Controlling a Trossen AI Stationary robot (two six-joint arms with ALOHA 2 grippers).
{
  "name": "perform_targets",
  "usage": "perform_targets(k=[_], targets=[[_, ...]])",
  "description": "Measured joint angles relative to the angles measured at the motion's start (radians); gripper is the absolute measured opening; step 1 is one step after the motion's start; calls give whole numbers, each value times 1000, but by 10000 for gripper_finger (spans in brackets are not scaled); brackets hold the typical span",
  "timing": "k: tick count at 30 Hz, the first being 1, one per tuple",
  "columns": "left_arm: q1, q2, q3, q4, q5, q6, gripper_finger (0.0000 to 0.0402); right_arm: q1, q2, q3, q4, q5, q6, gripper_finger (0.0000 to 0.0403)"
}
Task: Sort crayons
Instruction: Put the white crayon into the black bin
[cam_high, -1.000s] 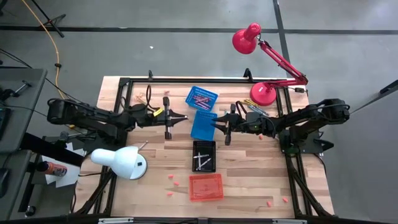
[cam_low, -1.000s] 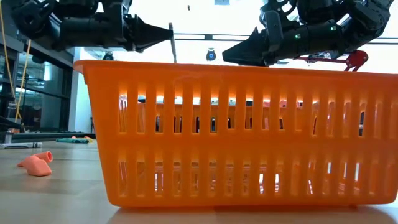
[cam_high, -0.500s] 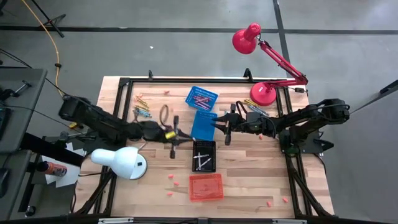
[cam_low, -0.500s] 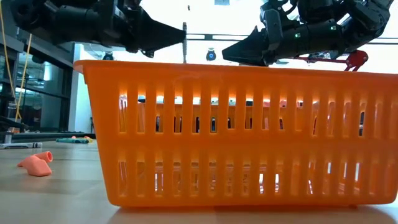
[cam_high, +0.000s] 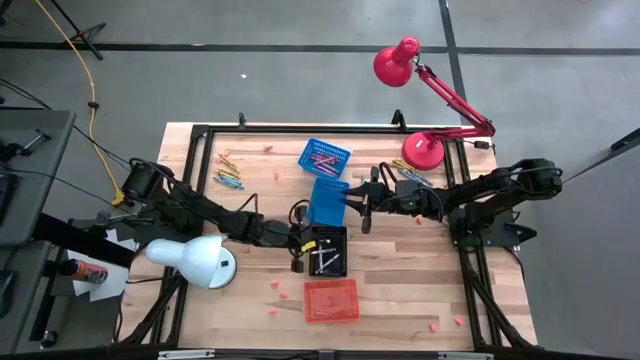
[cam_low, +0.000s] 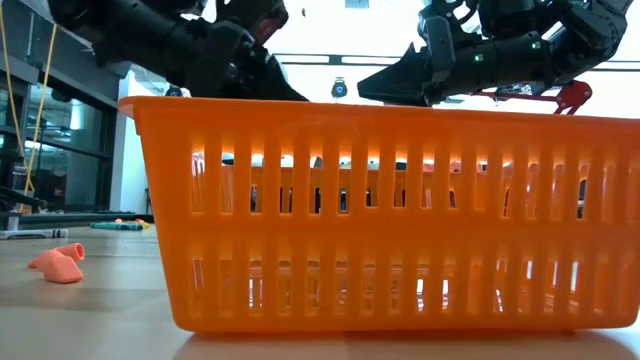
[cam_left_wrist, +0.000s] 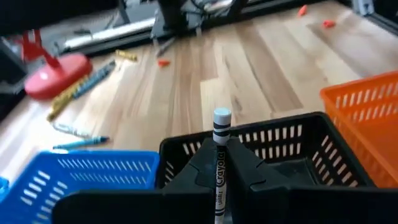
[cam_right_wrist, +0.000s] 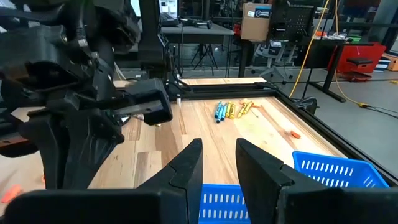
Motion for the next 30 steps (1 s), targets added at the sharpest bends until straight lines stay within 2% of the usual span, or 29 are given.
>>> perform_targets(k=[8,19,22,27,30], targets=[[-1,2,76,-197,26,-145,0,0,0,0,1,0,0,91],[-24,2,132,-204,201,-246,0,0,0,0,1,0,0,91],[-26,-15,141,-211,169,-206,0,0,0,0,1,0,0,91],[-18,-55,150,-194,-24,-83,0,0,0,0,-2,0,0,91],[0,-54,144,-172,-31,-76,0,0,0,0,-9,0,0,91]])
